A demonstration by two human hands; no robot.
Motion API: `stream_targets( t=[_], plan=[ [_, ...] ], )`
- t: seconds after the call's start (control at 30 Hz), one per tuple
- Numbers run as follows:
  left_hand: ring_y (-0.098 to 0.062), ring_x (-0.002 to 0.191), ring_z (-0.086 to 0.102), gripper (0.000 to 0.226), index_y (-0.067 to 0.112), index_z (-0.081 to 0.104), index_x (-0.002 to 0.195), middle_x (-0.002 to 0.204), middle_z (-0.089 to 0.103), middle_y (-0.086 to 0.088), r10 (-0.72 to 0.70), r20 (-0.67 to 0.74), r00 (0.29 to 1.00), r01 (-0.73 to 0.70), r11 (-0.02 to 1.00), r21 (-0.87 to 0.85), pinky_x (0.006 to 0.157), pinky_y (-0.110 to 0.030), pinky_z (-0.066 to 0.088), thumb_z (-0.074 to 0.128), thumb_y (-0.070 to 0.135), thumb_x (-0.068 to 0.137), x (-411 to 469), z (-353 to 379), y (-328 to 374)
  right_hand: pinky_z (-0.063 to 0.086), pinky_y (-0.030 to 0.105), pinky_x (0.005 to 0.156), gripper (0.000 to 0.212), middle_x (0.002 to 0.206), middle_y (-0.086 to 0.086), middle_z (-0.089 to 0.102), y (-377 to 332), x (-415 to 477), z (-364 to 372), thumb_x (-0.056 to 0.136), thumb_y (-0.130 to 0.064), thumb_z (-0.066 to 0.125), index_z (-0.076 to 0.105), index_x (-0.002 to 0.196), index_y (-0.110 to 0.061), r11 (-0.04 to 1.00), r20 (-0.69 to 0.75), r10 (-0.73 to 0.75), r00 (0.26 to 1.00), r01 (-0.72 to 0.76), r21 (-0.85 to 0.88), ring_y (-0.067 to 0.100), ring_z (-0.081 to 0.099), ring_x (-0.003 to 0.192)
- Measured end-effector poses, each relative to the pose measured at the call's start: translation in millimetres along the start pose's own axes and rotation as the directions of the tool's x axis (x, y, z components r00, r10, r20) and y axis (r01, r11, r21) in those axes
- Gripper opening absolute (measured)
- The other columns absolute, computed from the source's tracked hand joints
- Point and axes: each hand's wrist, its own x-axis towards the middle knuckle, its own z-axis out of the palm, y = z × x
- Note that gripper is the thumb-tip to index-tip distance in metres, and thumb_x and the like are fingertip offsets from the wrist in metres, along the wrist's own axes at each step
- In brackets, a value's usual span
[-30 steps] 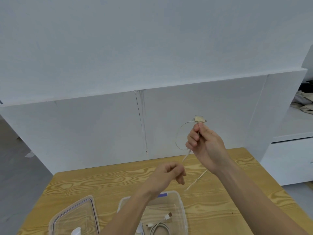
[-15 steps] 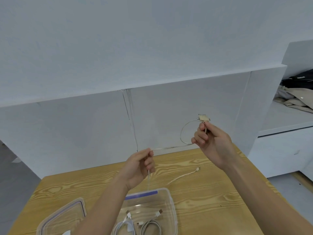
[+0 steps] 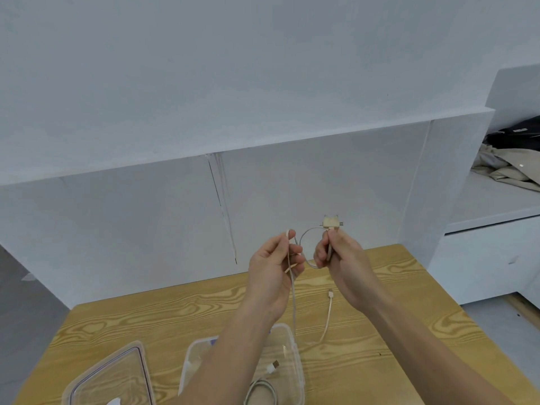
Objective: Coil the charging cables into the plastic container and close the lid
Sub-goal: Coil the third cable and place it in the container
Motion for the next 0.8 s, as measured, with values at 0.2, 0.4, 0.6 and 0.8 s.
stream_targets(
  t=[0.2, 0.4, 0.6, 0.8],
  plan=[
    [-0.015, 0.064, 0.056, 0.012, 0.004, 0.070, 0.095, 0.074, 0.060, -0.006, 0.129, -0.164, 0.978, -0.101, 0.980, 0.169, 0.055, -0.022, 0.050, 0.062, 0.011, 0.089, 3.5, 16.3, -11.1, 0.034, 0.031, 0.064, 0.032, 0.064, 0.005, 0.055, 6.6, -6.4, 7.3, 0.103, -0.020, 0.032, 0.051, 0.080, -0.008, 0.998, 0.000, 0.004, 1.000, -0.004, -0.066, 0.018, 0.048, 0.063],
    [-0.021, 0.080, 0.064, 0.007, 0.021, 0.074, 0.080, 0.102, 0.064, -0.008, 0.255, -0.236, 0.938, -0.174, 0.932, 0.317, 0.054, -0.020, 0.050, 0.070, 0.016, 0.084, 3.3, 25.5, -25.7, 0.041, 0.039, 0.075, 0.032, 0.091, 0.017, 0.060, 17.5, -9.6, 17.6, 0.102, -0.025, 0.036, 0.060, 0.104, -0.005, 0.997, -0.002, 0.015, 1.000, -0.015, -0.072, 0.027, 0.054, 0.085],
    [-0.002, 0.090, 0.059, 0.015, 0.032, 0.072, 0.080, 0.106, 0.050, 0.008, 0.389, -0.164, 0.907, -0.272, 0.836, 0.477, 0.081, -0.038, 0.057, 0.069, 0.018, 0.085, 0.3, 26.2, -28.6, 0.039, 0.043, 0.087, 0.034, 0.104, 0.018, 0.061, 16.9, -11.3, 18.4, 0.101, -0.025, 0.038, 0.062, 0.107, -0.001, 0.998, 0.021, 0.061, 0.998, -0.062, 0.023, 0.027, 0.053, 0.097],
    [0.008, 0.104, 0.045, 0.029, 0.041, 0.068, 0.102, 0.128, 0.035, 0.012, 0.457, 0.092, 0.885, -0.379, 0.590, 0.713, 0.096, -0.019, 0.043, 0.059, 0.015, 0.091, -4.5, 20.8, -31.6, 0.040, 0.048, 0.102, 0.039, 0.106, 0.035, 0.055, 16.1, -4.4, 14.7, 0.102, -0.028, 0.036, 0.058, 0.105, 0.004, 0.969, 0.020, 0.128, 0.992, -0.129, 0.212, 0.041, 0.055, 0.103]
  ],
)
